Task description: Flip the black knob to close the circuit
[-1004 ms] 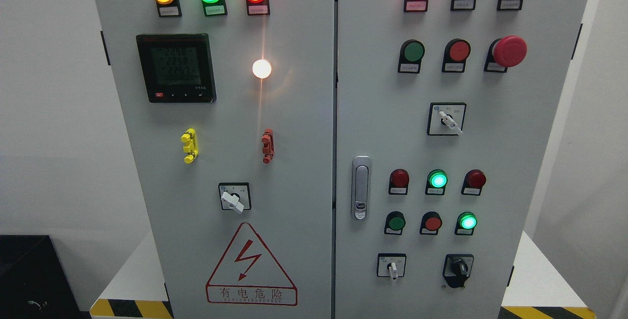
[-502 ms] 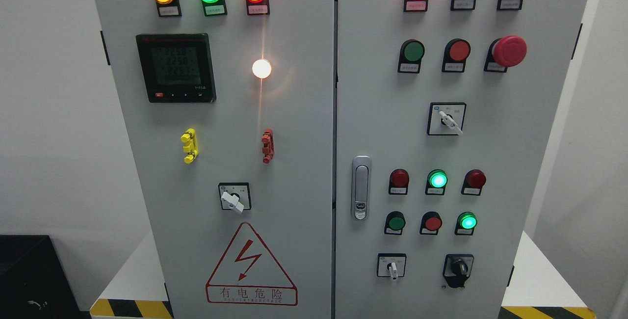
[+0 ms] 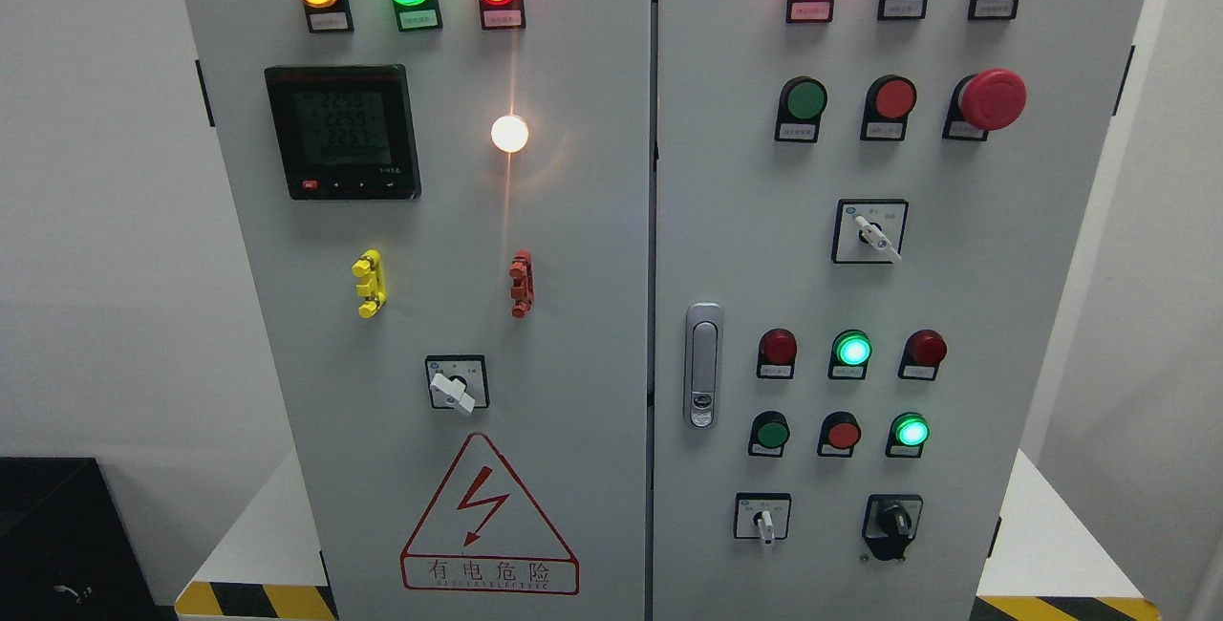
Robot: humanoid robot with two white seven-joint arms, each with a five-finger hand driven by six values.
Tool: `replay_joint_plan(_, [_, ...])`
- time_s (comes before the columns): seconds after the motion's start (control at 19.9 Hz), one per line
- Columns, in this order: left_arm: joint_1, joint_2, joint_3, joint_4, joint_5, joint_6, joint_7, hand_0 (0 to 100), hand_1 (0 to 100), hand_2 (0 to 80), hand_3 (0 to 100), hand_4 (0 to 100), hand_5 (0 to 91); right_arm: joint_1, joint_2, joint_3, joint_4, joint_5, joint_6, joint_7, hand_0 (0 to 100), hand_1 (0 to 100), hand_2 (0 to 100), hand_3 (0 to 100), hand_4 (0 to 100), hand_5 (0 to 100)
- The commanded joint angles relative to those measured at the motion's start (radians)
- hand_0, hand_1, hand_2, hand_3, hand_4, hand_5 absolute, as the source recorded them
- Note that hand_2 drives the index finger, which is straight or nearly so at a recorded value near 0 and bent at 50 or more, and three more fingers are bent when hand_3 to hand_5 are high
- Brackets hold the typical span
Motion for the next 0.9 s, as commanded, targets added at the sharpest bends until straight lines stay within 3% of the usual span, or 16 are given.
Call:
replay_joint_plan(0.0, [0.022,0.000,0.000,-0.023,0.000,-0.001,0.000,12,56,0.0,0,0,0.0,-0.039,0.012,0.053,-0.110,-0.001,0.053,0.026,0,1,89,100,88,91])
replay_joint_plan(0.85, [0.022,0.000,0.000,-0.023,0.000,-0.001,0.000,12,56,0.0,0,0,0.0,-0.151,0.015,0.061,-0.067,0.046,0.071,0.053,0,1,89,100,88,92])
